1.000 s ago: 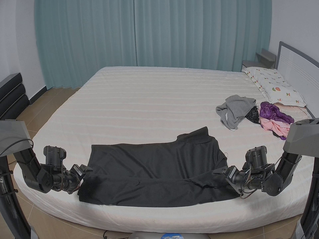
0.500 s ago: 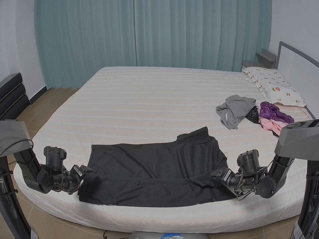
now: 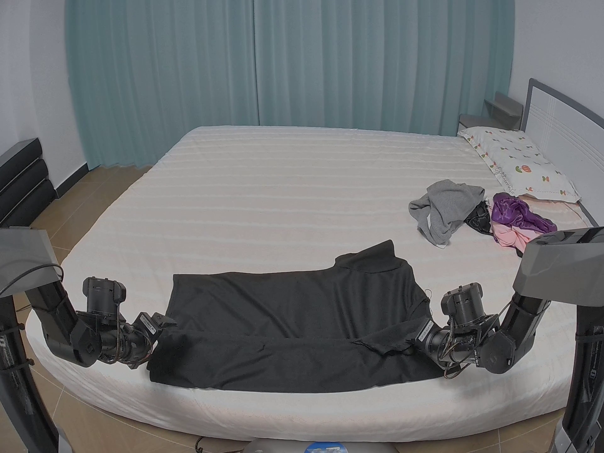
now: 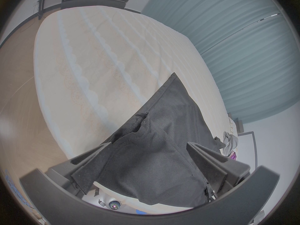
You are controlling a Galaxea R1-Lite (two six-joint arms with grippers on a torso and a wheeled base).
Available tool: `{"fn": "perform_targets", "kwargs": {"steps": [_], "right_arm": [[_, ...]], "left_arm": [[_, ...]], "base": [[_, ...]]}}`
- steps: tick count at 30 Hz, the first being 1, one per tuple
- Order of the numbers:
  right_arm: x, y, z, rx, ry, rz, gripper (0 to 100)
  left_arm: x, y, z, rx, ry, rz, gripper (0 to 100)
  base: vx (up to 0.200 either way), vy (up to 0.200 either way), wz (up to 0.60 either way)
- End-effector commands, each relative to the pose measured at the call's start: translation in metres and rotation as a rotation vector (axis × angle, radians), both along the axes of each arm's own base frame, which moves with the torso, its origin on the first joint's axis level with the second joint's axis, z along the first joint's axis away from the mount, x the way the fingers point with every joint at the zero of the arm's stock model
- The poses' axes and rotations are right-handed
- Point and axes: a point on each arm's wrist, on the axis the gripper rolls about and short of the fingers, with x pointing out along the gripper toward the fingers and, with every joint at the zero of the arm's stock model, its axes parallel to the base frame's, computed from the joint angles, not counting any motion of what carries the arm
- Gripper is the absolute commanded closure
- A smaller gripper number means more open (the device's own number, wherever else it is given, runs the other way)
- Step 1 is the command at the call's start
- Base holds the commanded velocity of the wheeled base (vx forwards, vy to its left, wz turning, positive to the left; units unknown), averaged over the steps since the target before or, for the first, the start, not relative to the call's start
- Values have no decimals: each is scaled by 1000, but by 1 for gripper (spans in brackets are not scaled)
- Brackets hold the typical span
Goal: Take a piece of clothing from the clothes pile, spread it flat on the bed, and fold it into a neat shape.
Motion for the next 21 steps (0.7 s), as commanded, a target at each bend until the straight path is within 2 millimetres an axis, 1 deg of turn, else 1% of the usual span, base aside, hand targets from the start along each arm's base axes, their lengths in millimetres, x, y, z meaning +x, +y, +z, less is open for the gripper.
{"fn": "perform_targets", "kwargs": {"steps": [1,9,16,17,18,21], "right_arm": [[0,1,-2,-2,2,1,100],[-1,-2,5,17,-7,-17,100],[-9,-4,23,37,-36,-23,100],[-9,-4,23,37,-36,-23,100],[-13,-4,30,42,-50,-19,100],[-19,-5,40,47,-70,-12,100]], "left_arm": [[0,0,0,0,0,2,0],[-1,0,0,0,3,2,0],[-1,0,-1,0,5,0,0],[-1,0,-1,0,5,0,0],[-1,0,-1,1,4,-1,0],[-1,0,-1,1,4,1,0]], "base": [[0,0,0],[0,0,0],[0,0,0],[0,0,0],[0,0,0],[0,0,0]]}}
